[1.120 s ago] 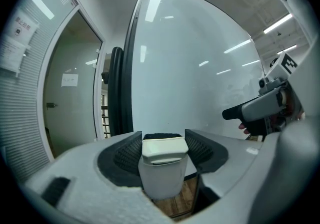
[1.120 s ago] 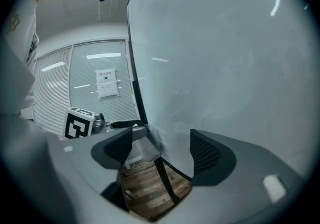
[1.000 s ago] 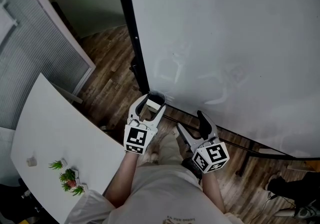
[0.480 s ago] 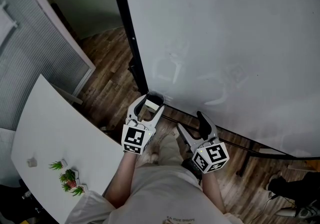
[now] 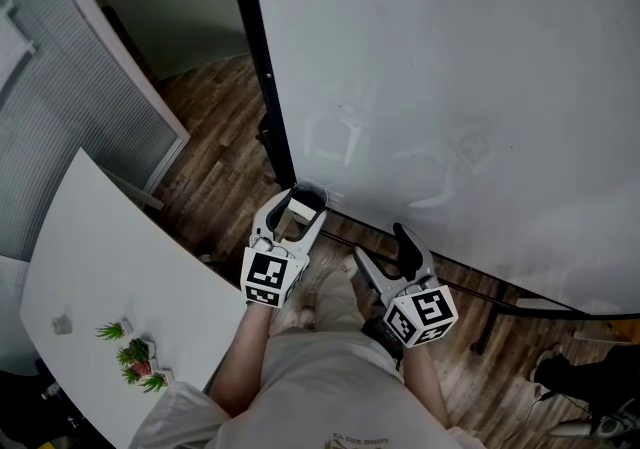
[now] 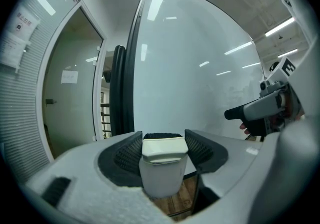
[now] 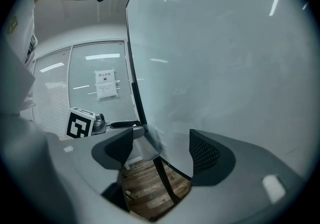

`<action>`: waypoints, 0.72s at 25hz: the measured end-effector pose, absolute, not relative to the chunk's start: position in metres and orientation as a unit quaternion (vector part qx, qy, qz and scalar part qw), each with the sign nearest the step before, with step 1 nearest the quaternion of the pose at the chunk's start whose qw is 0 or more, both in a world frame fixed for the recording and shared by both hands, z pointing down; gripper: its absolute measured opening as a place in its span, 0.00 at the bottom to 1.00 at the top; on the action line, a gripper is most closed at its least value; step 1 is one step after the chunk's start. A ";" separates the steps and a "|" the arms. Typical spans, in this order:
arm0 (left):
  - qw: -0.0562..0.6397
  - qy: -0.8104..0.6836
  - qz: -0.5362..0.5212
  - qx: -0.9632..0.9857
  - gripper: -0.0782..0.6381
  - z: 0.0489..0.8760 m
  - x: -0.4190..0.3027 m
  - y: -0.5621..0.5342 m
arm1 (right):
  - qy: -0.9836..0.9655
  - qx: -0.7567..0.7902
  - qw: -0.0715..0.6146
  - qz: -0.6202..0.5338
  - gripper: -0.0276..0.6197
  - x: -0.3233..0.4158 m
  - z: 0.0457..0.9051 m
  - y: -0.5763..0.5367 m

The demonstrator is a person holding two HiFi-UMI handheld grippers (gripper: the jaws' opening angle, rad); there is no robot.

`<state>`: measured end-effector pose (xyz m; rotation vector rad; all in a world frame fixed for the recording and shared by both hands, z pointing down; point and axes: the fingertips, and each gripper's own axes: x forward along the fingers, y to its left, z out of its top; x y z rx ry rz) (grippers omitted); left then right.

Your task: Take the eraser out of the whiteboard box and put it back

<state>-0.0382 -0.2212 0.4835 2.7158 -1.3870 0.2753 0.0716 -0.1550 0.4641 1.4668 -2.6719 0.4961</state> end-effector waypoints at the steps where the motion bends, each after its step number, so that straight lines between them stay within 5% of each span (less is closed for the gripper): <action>1: 0.041 -0.453 0.090 0.886 0.48 0.484 -0.039 -0.221 | -0.865 0.475 0.027 0.160 0.58 0.071 0.464 -0.155; 18: 0.045 -0.446 0.075 0.891 0.48 0.473 -0.043 -0.216 | -0.867 0.473 0.025 0.155 0.58 0.061 0.457 -0.151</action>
